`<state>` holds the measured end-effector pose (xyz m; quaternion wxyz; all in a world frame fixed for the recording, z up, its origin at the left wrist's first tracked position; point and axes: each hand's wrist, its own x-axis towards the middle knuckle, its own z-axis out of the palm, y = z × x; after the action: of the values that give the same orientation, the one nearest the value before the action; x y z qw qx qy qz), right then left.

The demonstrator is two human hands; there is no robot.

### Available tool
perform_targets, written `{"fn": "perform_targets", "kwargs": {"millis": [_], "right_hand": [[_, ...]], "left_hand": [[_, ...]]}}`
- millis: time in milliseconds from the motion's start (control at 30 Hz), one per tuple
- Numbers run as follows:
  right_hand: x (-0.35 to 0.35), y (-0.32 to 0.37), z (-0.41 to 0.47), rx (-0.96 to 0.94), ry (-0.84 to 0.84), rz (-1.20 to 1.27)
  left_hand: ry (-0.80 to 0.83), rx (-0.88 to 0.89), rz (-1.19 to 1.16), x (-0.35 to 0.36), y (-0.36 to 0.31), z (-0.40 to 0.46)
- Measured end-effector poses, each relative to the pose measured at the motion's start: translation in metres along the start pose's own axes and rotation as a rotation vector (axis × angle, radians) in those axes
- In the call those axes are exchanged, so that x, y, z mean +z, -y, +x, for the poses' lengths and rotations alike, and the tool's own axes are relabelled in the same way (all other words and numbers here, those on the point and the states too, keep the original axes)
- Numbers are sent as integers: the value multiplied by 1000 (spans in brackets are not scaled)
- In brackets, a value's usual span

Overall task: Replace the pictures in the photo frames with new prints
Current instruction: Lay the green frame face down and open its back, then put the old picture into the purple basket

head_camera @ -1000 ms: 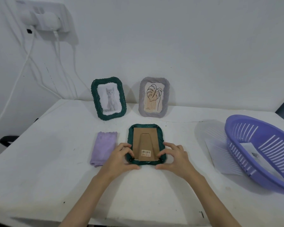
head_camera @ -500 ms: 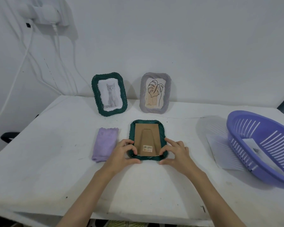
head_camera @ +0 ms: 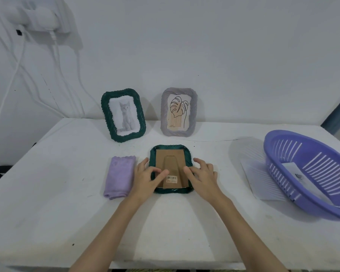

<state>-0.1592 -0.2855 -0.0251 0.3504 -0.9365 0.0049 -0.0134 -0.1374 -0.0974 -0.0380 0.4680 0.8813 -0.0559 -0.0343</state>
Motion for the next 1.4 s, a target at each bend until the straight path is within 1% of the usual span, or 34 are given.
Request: {"fn": "perform_targets", "kwargs": {"millis": [100,267,400,500,600,667,800,933,1067,1200,1267,1333,1400], "right_hand": [[6,3,2,55,40,77],[7,-1,-6,6,-43,169],[5,-1,-6,-41,-71,166],[3,-4,-2,-19,-98,210],[-4,-10,11,109,-142,79],[-8,-13,20,182,-94,-10],[-6,-11,29,172,-12,-47],[-13,-19,31,204,-58,-70],[-25,-31,27,253,-103,-102],[-23,-31,25,301,-154,-108],[-17,-27,25,327,-189,-121],[-12,-25,27,338,-235,-154],[-9,-23,29,353,-283,-120]], "left_hand": [[-72,-32,74,7,0,4],[-152,34,30,7,-2,0],[-90,103,-119,7,0,5],[-38,113,-146,4,-1,8],[-21,91,-273,-1,-7,7],[-18,75,-342,-7,-9,6],[-35,9,-397,-26,1,8],[-30,-67,-510,-49,10,9],[4,-92,-364,-63,17,11],[62,-102,-223,-65,23,15],[69,-80,-82,-61,24,17],[80,-43,121,-57,23,18],[106,-24,295,-56,19,18]]}}
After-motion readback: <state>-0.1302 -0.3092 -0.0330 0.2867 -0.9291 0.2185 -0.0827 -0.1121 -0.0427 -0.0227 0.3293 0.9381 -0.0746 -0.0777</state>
